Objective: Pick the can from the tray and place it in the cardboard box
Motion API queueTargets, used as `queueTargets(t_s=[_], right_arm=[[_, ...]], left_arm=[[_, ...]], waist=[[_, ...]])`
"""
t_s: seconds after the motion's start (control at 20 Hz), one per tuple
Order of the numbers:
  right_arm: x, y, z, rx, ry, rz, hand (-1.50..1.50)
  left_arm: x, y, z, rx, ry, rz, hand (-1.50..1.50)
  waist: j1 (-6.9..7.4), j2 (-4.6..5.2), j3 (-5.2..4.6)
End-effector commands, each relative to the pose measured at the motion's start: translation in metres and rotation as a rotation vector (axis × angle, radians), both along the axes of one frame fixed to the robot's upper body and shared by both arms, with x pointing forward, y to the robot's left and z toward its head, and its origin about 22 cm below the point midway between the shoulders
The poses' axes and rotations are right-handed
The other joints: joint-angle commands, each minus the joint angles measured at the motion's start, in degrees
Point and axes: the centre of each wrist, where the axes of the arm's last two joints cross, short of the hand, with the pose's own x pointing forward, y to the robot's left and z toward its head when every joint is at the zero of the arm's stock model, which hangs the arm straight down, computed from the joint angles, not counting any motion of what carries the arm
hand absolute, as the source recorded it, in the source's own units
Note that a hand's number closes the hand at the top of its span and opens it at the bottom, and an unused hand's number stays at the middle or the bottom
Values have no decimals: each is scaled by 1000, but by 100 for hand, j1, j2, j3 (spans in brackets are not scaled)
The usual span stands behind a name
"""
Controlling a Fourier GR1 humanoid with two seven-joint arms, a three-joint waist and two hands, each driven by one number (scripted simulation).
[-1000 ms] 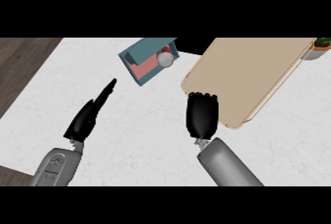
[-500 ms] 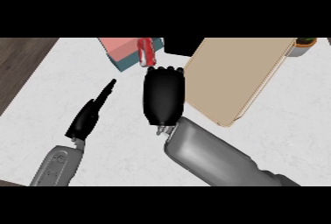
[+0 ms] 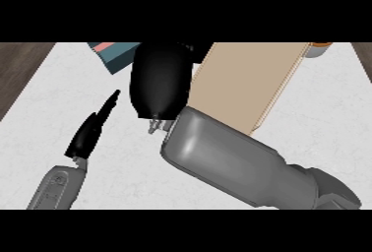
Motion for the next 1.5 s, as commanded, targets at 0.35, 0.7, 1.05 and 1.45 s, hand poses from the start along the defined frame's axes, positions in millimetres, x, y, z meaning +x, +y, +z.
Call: queueTargets(t_s=[0.35, 0.7, 1.05, 1.45], right_arm=[[26, 5, 0, 22, 132, -275, 150], [66, -39, -39, 171, 416, -305, 150], [70, -55, -81, 357, 378, -118, -150], [64, -57, -61, 750, 41, 28, -150]], left_arm=[[-7, 18, -4, -2, 8, 57, 0], [-17, 26, -6, -9, -19, 65, 0], [-23, 21, -3, -8, -20, 60, 0], [-21, 24, -6, -11, -13, 46, 0]], waist=[[-346, 18, 11], [-381, 56, 17], [-358, 51, 23], [-306, 64, 27]])
